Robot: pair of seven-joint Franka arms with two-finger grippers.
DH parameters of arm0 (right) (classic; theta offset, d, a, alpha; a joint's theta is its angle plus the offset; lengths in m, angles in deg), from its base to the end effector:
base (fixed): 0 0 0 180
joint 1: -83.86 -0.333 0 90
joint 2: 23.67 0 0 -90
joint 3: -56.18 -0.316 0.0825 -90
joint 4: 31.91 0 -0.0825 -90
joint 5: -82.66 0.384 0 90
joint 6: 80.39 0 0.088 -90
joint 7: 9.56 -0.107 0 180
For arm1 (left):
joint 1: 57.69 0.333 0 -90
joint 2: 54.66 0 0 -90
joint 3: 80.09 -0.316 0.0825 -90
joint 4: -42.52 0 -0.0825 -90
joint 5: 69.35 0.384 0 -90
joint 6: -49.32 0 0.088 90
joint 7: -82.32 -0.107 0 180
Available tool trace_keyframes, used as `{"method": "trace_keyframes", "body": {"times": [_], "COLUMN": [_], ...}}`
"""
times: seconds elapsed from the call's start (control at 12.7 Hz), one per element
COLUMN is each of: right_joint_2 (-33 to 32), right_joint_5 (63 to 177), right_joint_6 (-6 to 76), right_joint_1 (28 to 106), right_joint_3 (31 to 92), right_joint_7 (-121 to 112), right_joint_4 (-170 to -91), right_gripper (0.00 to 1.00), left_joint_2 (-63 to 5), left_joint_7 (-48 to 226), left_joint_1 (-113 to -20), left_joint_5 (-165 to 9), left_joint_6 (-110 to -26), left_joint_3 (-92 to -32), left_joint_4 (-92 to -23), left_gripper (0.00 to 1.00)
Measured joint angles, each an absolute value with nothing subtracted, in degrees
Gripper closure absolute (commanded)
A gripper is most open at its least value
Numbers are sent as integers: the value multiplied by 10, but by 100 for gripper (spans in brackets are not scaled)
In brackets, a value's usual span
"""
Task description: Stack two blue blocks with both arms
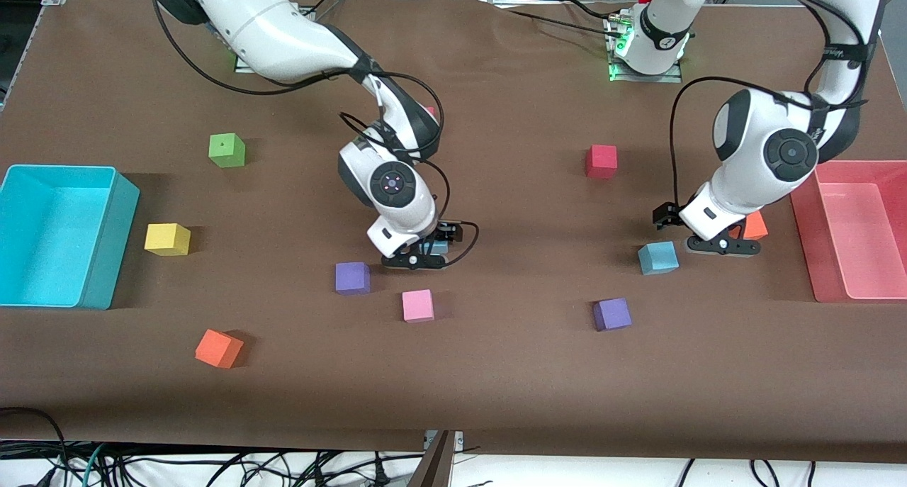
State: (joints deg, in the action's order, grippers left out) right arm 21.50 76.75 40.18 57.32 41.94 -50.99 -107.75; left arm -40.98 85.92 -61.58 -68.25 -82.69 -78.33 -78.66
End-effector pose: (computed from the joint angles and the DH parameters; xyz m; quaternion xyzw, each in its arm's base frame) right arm 0.5920 0.4478 0.2743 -0.9989 0.0158 0.0223 0.0374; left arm 0.5652 -0.0553 0.2970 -0.9994 0.0241 0.0244 0.0053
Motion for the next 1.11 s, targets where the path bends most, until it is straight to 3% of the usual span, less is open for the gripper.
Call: {"method": "trace_keyframes", "body": {"times": [0.24, 0.39, 0.63, 0.87, 0.95, 1.11], "right_joint_2": [127, 49, -44, -73, -73, -68], "right_joint_5": [785, 878, 971, 1090, 1130, 1203], "right_joint_6": [344, 354, 461, 606, 643, 703], "right_joint_1": [600, 621, 651, 657, 656, 654], "right_joint_3": [413, 412, 414, 417, 417, 416], "right_joint_7": [-437, -350, -216, -78, -23, 99], "right_joint_4": [-1107, -1196, -1362, -1489, -1513, -1544], "right_gripper": [1, 1, 1, 1, 1, 1], "left_joint_2": [-379, -354, -324, -306, -305, -305], "left_joint_7": [859, 859, 859, 858, 858, 858], "left_joint_1": [-616, -616, -616, -616, -616, -616], "left_joint_5": [-691, -691, -691, -691, -691, -691], "left_joint_6": [-887, -925, -974, -994, -994, -997], "left_joint_3": [-783, -781, -779, -779, -779, -778], "left_joint_4": [-804, -808, -809, -809, -809, -809], "left_gripper": [0, 0, 0, 3, 12, 42]}}
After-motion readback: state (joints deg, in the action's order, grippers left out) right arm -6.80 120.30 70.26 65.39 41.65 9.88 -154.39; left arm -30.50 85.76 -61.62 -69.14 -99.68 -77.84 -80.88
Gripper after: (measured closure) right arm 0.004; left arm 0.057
